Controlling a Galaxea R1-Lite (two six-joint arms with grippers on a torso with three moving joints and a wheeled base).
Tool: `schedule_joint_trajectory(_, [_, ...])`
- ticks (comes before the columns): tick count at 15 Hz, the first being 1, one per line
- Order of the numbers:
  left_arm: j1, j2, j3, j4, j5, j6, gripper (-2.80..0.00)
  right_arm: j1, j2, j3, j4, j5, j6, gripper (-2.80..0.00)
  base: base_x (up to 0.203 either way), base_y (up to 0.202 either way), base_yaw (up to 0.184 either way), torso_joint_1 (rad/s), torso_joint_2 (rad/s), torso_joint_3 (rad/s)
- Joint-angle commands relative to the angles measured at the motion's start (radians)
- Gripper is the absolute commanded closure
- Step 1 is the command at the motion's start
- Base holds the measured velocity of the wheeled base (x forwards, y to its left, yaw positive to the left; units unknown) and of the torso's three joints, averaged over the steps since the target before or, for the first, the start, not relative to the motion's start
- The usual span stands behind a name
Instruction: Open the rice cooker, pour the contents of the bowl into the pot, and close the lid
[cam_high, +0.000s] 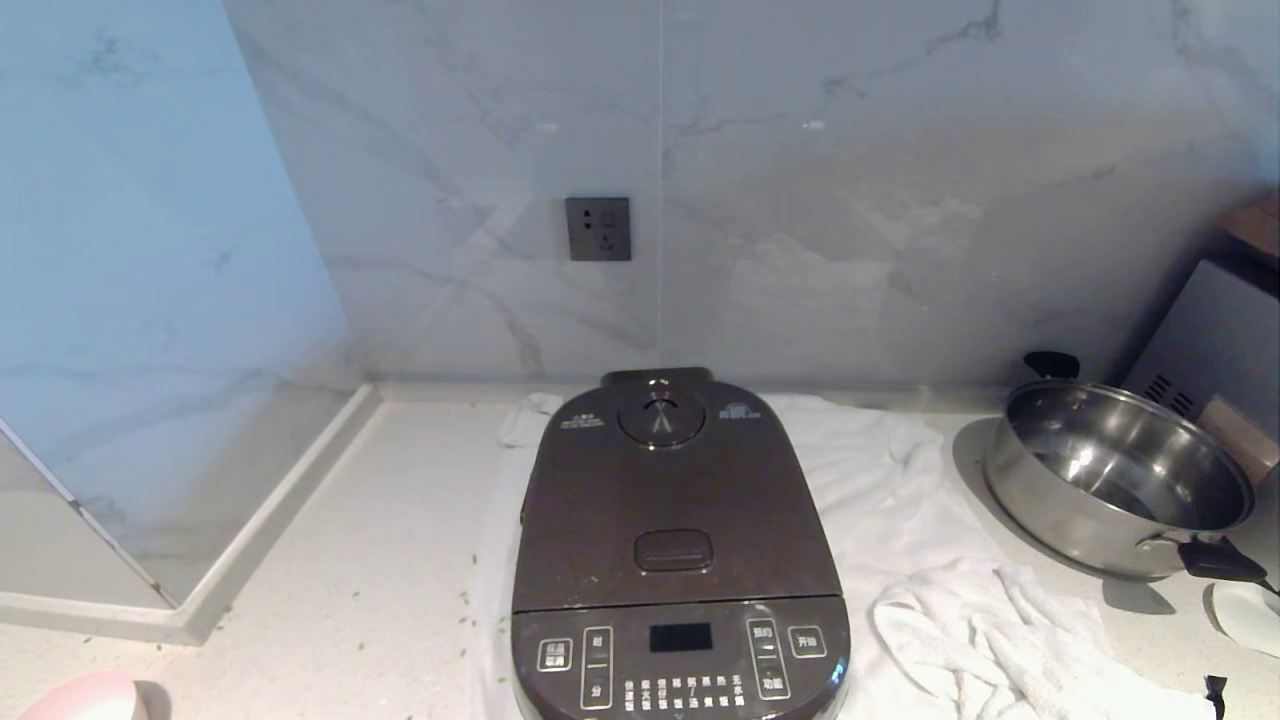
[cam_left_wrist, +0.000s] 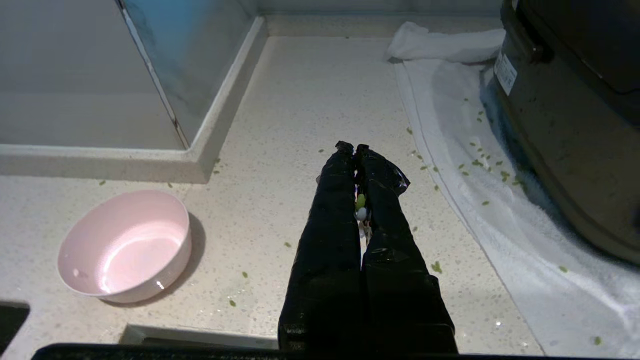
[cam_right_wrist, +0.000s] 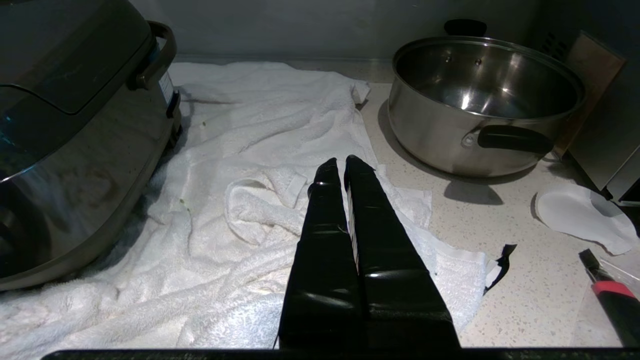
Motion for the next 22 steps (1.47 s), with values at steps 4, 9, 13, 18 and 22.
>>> schedule_joint_trajectory(4, [0.003, 0.002, -0.002, 0.001, -0.002, -0.008, 0.0, 0.0, 0.002, 0.0, 0.0, 0.001, 0.001, 0.0, 0.0, 0.0, 0.0, 0.0, 0.0, 0.0])
schedule_joint_trajectory(9, [0.003, 0.002, -0.002, 0.002, 0.0, -0.009, 0.0, 0.0, 0.002, 0.0, 0.0, 0.001, 0.001, 0.0, 0.0, 0.0, 0.0, 0.0, 0.0, 0.0])
schedule_joint_trajectory(13, [0.002, 0.002, -0.002, 0.002, 0.0, -0.011, 0.0, 0.0, 0.002, 0.0, 0.0, 0.001, 0.004, 0.0, 0.0, 0.0, 0.0, 0.0, 0.0, 0.0])
schedule_joint_trajectory(18, [0.003, 0.002, -0.001, 0.002, -0.005, -0.003, 0.0, 0.0, 0.002, 0.0, 0.0, 0.001, 0.004, 0.0, 0.0, 0.0, 0.0, 0.0, 0.0, 0.0])
schedule_joint_trajectory(22, [0.002, 0.002, -0.001, 0.002, 0.0, -0.01, 0.0, 0.0, 0.002, 0.0, 0.0, 0.001, 0.004, 0.0, 0.0, 0.0, 0.0, 0.0, 0.0, 0.0])
